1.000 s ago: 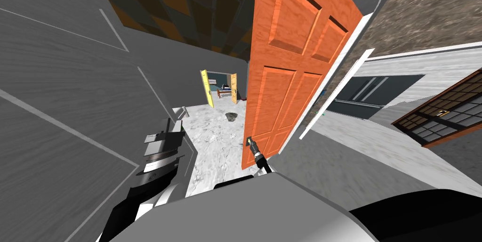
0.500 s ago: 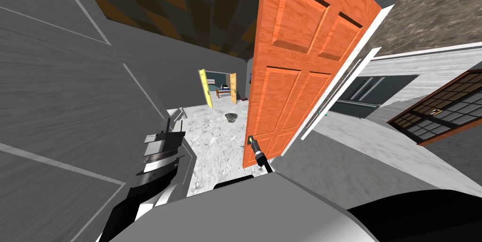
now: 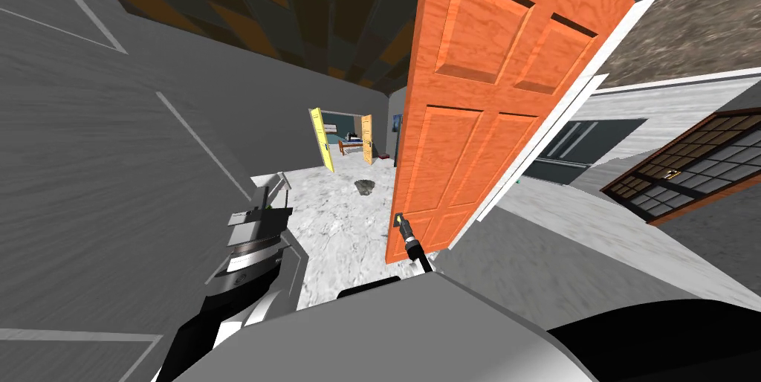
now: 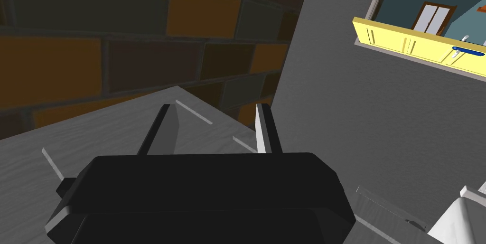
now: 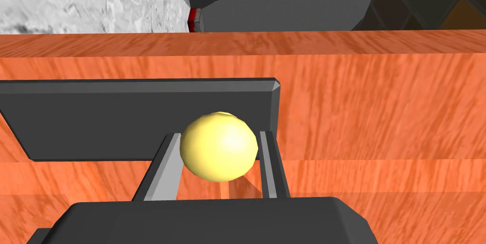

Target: Push the door open

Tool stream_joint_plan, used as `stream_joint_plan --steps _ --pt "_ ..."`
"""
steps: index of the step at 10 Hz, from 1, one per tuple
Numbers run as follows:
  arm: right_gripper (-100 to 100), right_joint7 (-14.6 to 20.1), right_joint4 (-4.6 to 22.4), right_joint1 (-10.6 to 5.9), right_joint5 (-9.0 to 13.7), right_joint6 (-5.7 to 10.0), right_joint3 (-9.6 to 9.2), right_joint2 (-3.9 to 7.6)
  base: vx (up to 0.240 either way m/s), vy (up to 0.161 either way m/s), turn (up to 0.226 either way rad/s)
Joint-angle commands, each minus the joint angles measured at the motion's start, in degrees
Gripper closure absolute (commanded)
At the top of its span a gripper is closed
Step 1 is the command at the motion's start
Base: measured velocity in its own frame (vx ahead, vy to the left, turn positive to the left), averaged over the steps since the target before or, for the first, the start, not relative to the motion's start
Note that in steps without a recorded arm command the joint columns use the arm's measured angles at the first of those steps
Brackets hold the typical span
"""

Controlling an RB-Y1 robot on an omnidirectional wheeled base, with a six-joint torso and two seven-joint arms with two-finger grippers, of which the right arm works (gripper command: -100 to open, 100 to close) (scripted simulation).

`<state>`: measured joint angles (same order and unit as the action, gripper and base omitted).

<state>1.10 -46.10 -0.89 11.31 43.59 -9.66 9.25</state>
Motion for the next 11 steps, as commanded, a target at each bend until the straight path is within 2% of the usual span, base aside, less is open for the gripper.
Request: stream_joint_plan --steps 1,8,9,11 --pt "100 -0.5 1.4 -1.02 0.5 0.81 1.96 -0.04 0.133 0.065 -0.043" --pt "100 -1.8 3.1 -2.07 1.5 0.55 5.99 -0.95 0.158 0.089 -0.048" --pt "100 -1.5 4.2 -2.31 1.4 1.07 5.64 -0.85 0.070 0.036 -0.028" --pt "100 -1.9 4.5 -2.54 2.0 1.20 6.88 -0.73 0.141 0.025 -0.040"
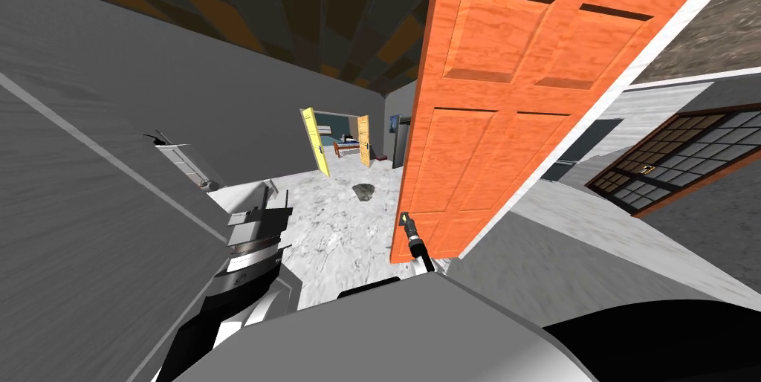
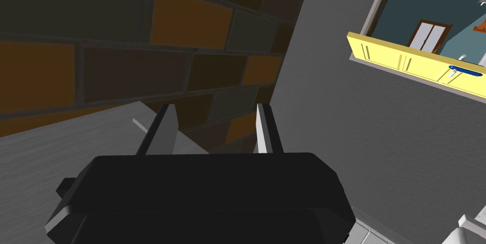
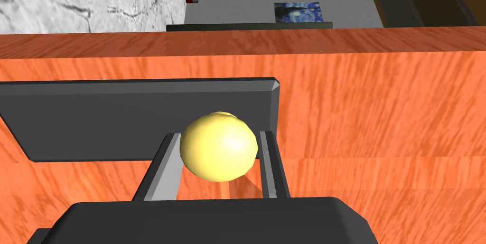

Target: Push the door open

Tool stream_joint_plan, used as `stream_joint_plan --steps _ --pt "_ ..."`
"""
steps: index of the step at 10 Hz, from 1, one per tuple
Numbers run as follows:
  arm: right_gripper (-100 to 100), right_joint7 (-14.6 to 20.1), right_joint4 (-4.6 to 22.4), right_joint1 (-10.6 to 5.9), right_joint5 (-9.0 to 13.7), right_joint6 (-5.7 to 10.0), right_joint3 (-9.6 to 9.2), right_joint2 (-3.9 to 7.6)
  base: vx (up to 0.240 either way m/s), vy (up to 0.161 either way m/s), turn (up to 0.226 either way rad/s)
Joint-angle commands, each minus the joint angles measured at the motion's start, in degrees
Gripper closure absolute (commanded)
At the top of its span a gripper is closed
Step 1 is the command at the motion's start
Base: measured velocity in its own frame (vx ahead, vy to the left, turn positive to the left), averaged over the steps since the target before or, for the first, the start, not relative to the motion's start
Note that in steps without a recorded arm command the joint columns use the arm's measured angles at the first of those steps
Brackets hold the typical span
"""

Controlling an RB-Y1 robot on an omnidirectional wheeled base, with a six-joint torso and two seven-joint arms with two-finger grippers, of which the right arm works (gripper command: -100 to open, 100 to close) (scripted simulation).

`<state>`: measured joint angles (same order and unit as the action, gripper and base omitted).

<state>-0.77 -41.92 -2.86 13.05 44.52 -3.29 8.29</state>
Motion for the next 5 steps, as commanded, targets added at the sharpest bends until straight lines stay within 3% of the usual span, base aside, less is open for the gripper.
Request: stream_joint_plan --steps 1,5 --pt "100 -0.1 0.4 -0.61 0.4 0.28 0.80 0.24 0.146 0.038 -0.030" --pt "100 -1.0 1.0 -0.91 1.5 0.29 3.31 0.29 0.173 0.063 -0.049"
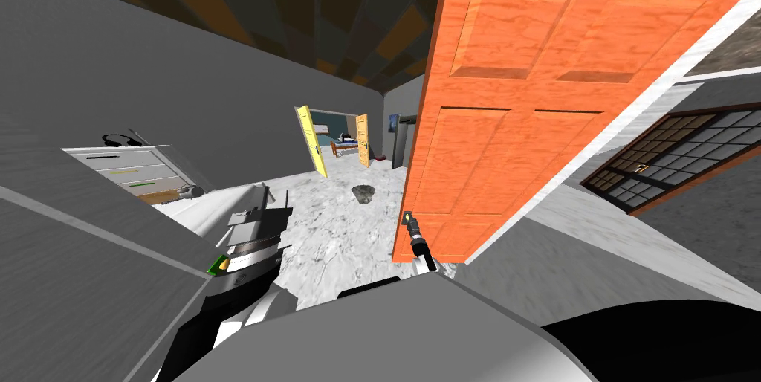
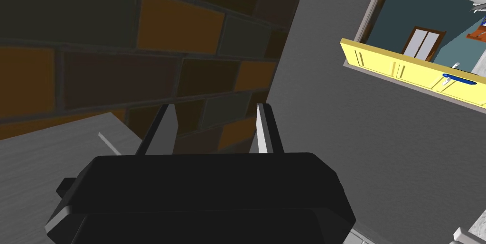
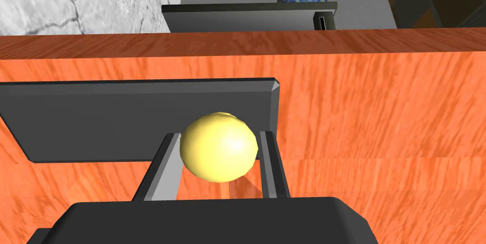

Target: Push the door open

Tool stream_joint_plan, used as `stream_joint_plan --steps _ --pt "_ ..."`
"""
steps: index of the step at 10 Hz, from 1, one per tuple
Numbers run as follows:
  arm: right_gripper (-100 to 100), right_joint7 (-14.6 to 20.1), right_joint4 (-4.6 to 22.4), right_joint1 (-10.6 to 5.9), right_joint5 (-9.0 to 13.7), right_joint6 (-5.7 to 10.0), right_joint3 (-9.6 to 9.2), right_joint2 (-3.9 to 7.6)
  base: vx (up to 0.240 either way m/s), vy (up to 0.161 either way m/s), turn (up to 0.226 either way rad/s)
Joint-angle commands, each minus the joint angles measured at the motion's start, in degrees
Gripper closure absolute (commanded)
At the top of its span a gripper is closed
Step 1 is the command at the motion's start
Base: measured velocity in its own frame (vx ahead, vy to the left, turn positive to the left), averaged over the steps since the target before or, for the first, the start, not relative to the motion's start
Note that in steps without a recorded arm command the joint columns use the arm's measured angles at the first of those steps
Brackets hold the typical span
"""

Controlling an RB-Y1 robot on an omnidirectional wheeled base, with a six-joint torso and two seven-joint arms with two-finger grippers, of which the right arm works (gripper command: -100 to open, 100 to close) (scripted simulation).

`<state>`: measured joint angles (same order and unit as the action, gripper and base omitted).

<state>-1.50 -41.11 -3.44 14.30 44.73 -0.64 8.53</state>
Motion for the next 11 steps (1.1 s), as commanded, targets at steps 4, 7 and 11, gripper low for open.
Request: stream_joint_plan --steps 4,7,11 --pt "100 -1.3 0.8 -0.65 1.5 0.10 3.38 0.11 0.201 0.082 -0.074" --pt "100 -1.5 0.6 -0.19 1.8 -0.25 3.99 0.14 0.162 0.031 -0.032" --pt "100 -2.4 0.9 -0.16 3.4 0.04 6.50 0.50 0.192 0.028 -0.048"
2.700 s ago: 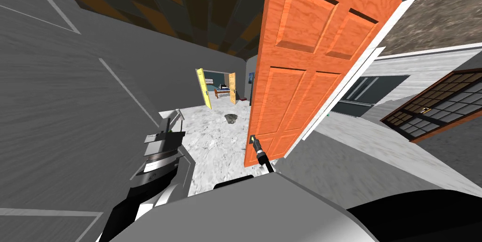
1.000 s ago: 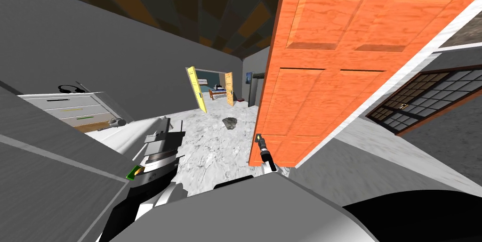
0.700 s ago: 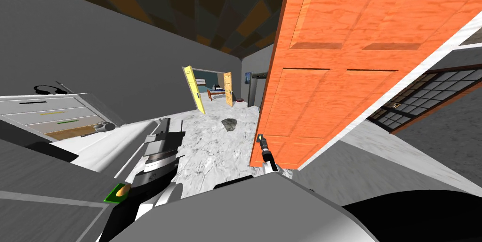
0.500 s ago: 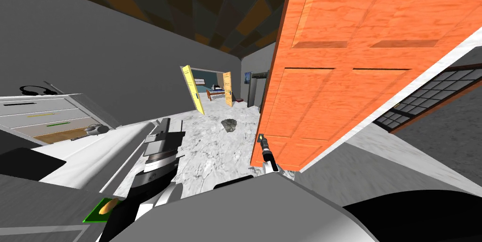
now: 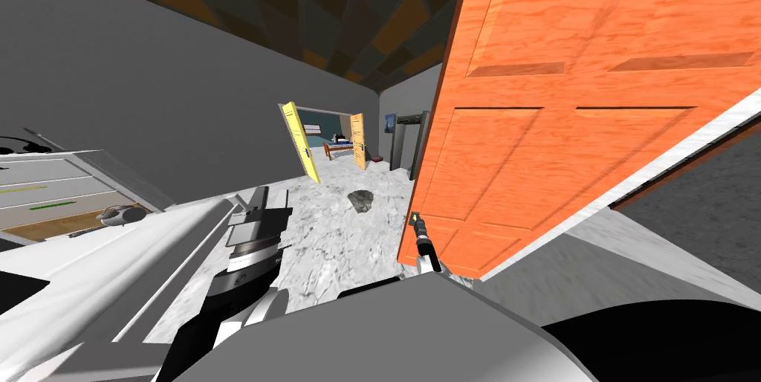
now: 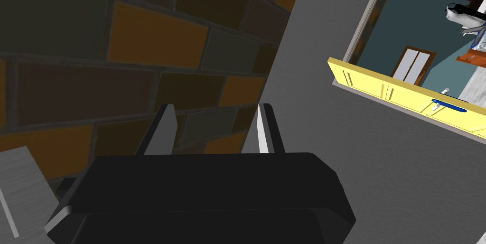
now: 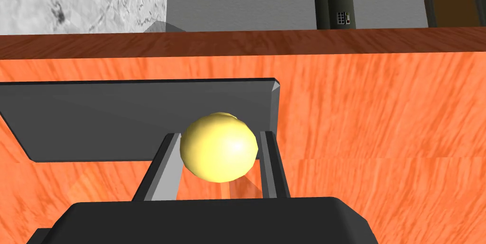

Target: Push the door open

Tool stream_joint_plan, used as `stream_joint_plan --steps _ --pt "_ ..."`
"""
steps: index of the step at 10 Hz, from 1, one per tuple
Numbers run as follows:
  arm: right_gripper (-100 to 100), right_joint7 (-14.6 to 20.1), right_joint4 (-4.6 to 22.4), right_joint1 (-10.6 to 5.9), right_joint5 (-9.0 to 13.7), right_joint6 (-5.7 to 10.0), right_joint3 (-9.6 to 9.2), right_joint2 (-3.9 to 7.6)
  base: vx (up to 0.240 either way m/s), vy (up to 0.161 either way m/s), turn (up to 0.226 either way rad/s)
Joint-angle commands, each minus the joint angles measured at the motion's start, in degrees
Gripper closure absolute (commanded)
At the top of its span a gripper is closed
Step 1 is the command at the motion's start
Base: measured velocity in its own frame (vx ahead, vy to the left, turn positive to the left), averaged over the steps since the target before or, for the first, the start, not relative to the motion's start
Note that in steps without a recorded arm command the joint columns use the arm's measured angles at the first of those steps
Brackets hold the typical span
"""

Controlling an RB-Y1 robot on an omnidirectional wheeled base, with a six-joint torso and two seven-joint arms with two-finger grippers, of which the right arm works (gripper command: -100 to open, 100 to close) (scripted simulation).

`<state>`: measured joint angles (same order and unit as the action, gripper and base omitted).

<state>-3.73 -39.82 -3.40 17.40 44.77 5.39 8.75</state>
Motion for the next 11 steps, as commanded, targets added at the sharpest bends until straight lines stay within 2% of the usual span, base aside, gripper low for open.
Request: stream_joint_plan --steps 1,8,9,11 --pt "100 -0.4 -0.3 -0.16 0.6 0.06 1.06 0.34 0.179 0.025 -0.035" --pt "100 -1.9 0.4 0.04 3.0 0.48 5.04 0.74 0.213 0.027 -0.053" --pt "100 -1.9 0.3 0.23 2.9 -0.05 4.69 0.56 0.087 0.000 -0.019" --pt "100 -2.4 0.5 0.18 3.9 0.36 6.21 0.92 0.188 -0.004 -0.048"
